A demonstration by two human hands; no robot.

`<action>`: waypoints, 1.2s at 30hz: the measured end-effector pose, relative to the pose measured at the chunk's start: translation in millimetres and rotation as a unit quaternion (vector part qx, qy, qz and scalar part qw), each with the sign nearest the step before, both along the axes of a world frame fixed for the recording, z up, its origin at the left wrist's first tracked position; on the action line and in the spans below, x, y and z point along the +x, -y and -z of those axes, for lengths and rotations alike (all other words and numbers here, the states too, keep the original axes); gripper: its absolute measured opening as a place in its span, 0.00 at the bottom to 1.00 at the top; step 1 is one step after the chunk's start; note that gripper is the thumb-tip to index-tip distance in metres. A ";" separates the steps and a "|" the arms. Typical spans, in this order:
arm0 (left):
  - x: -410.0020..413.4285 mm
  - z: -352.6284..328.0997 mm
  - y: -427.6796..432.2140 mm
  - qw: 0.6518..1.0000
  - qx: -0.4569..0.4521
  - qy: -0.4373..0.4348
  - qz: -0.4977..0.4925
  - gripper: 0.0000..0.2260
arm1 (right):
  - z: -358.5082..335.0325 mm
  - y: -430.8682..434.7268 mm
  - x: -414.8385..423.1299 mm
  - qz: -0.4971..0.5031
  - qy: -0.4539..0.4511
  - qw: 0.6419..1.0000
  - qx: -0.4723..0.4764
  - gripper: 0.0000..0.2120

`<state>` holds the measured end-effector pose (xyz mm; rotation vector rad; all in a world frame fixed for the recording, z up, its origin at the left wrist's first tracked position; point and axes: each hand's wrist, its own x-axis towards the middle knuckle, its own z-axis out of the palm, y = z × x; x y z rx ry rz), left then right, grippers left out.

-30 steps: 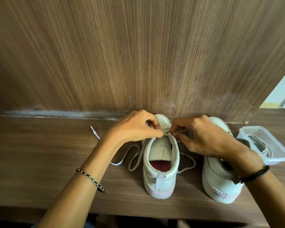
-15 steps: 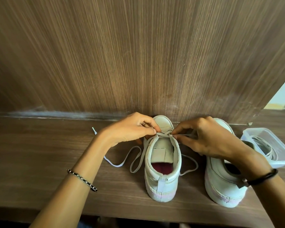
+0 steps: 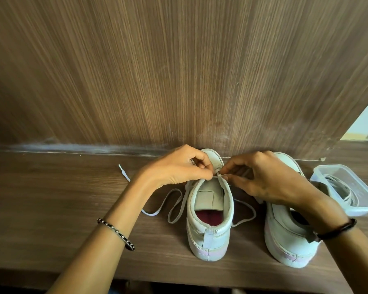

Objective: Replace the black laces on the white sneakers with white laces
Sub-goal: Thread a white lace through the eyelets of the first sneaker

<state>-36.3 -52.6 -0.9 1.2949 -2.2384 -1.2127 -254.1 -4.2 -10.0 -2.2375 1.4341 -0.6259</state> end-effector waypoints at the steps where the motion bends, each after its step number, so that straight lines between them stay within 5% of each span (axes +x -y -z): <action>1: -1.6 -0.1 -0.1 1.000 0.001 0.002 0.001 0.04 | -0.1 -0.4 0.7 0.001 -0.002 1.000 -0.002 0.06; 15: -6.4 2.3 2.3 0.999 0.027 0.004 -0.017 0.04 | -2.2 -1.1 13.8 0.100 0.028 0.987 0.120 0.07; 18: -7.6 3.7 0.0 0.998 0.060 0.001 -0.032 0.13 | 3.5 0.2 20.2 0.152 0.089 0.963 0.204 0.16; 21: -12.4 2.4 -4.4 0.995 0.086 -0.003 -0.055 0.13 | 2.5 -0.4 28.2 0.179 0.198 0.914 0.305 0.14; 26: -19.3 3.5 -5.5 0.986 0.100 0.004 -0.133 0.13 | -0.7 1.8 31.1 0.186 0.220 0.889 0.357 0.13; 31: -10.4 5.8 0.3 0.978 0.111 0.004 -0.177 0.11 | -2.6 -1.9 32.5 0.174 0.192 0.906 0.334 0.14; 36: -5.3 1.0 0.9 0.992 0.091 0.012 -0.082 0.14 | -4.4 -7.4 26.3 0.165 0.174 0.932 0.271 0.14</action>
